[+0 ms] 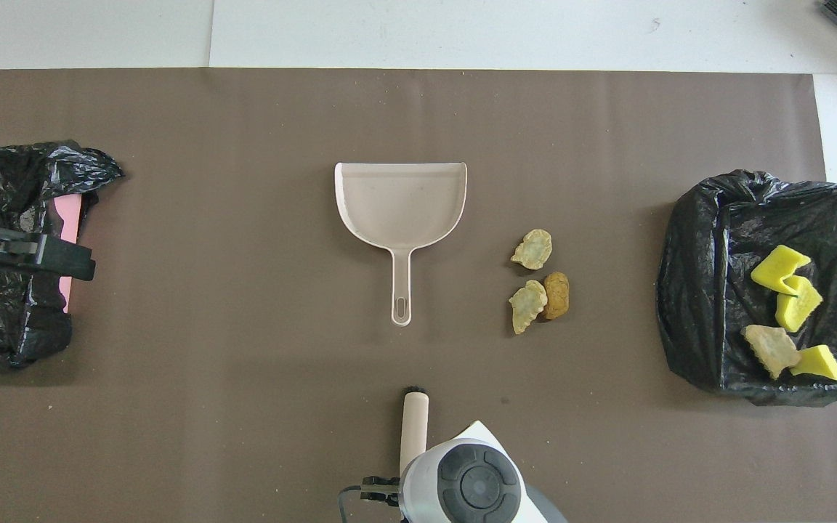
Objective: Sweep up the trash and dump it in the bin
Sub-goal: 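Reach the left gripper to the dustpan rim and grasp it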
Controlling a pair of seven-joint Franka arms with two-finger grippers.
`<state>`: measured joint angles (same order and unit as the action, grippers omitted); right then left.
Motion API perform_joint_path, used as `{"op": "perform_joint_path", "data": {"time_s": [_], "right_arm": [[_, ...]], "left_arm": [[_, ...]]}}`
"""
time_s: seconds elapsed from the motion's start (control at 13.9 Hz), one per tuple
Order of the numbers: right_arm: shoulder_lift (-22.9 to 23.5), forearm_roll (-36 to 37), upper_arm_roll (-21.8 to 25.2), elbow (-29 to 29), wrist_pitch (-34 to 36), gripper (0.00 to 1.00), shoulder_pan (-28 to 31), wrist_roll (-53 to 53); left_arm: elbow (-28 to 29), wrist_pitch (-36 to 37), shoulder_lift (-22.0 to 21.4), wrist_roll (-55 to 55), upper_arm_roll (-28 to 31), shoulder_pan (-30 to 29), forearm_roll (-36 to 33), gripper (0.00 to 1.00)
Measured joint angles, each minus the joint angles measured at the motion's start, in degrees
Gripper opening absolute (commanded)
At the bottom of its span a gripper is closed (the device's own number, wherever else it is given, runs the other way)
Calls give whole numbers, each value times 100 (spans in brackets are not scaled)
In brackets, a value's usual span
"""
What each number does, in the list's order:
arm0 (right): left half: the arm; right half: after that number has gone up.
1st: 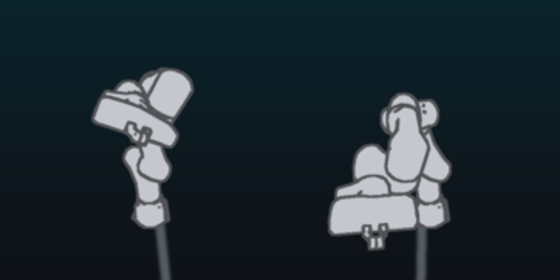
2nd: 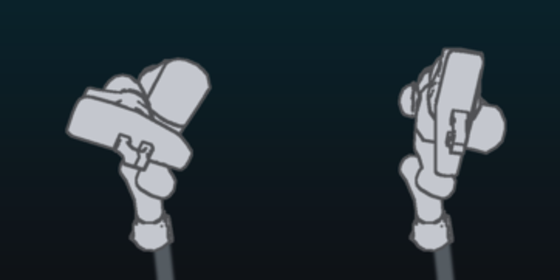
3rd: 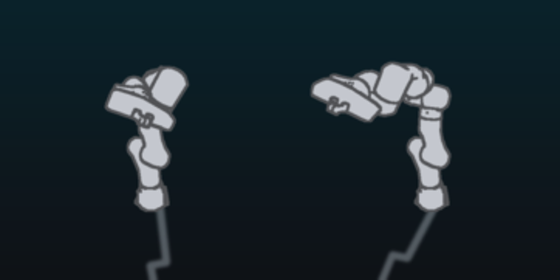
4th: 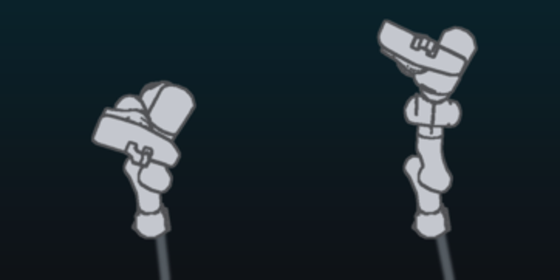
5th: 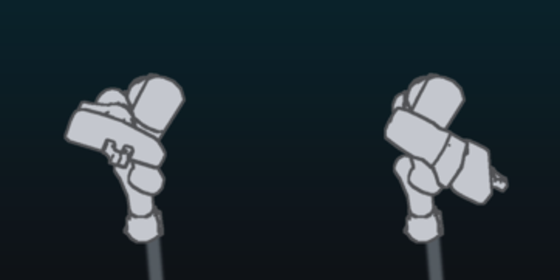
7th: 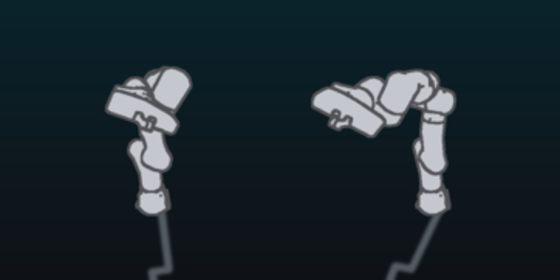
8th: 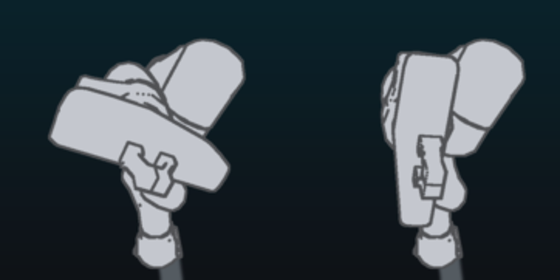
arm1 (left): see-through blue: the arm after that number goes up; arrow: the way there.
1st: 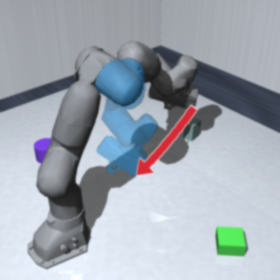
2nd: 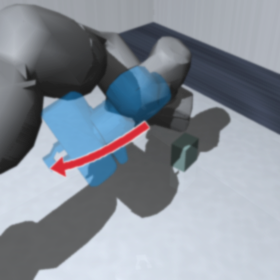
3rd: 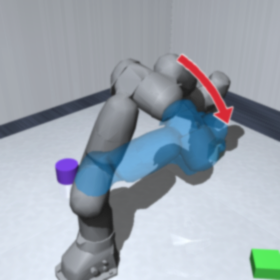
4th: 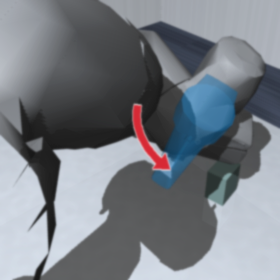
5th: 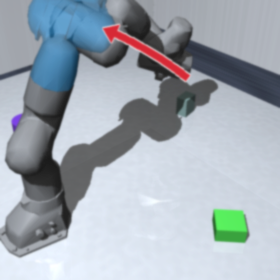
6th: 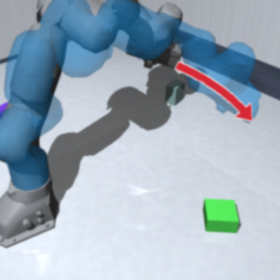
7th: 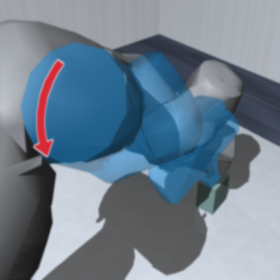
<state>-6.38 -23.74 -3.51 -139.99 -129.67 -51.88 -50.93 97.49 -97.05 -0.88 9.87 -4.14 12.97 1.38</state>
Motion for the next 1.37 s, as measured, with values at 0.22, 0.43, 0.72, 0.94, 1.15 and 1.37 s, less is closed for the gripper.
{"op": "perform_joint_path", "data": {"time_s": [0.22, 0.43, 0.72, 0.94, 1.15, 1.37], "right_arm": [[173, -1, 1, -32, -133, 100, -178, -155], [172, -1, 1, -38, -118, 52, -190, -155], [172, -1, 1, -38, -112, 0, -191, -156], [172, -3, 1, -39, -106, 0, -191, -161], [168, -4, 6, -18, 35, 0, -181, -164], [72, 24, 37, 180, 712, 0, 10, -29]], "left_arm": [[333, -814, 424, 680, -19, 656, 2, 100], [357, -1604, 1068, 1290, -16, 1102, 5, 100], [339, -2214, 1582, 2058, -21, 1712, 5, 100], [339, -2583, 1829, 2291, -16, 1945, 5, 100], [339, -2808, 2079, 2608, -14, 2183, 2, 100], [342, -2952, 2279, 2718, -10, 2297, -1, 100]]}}
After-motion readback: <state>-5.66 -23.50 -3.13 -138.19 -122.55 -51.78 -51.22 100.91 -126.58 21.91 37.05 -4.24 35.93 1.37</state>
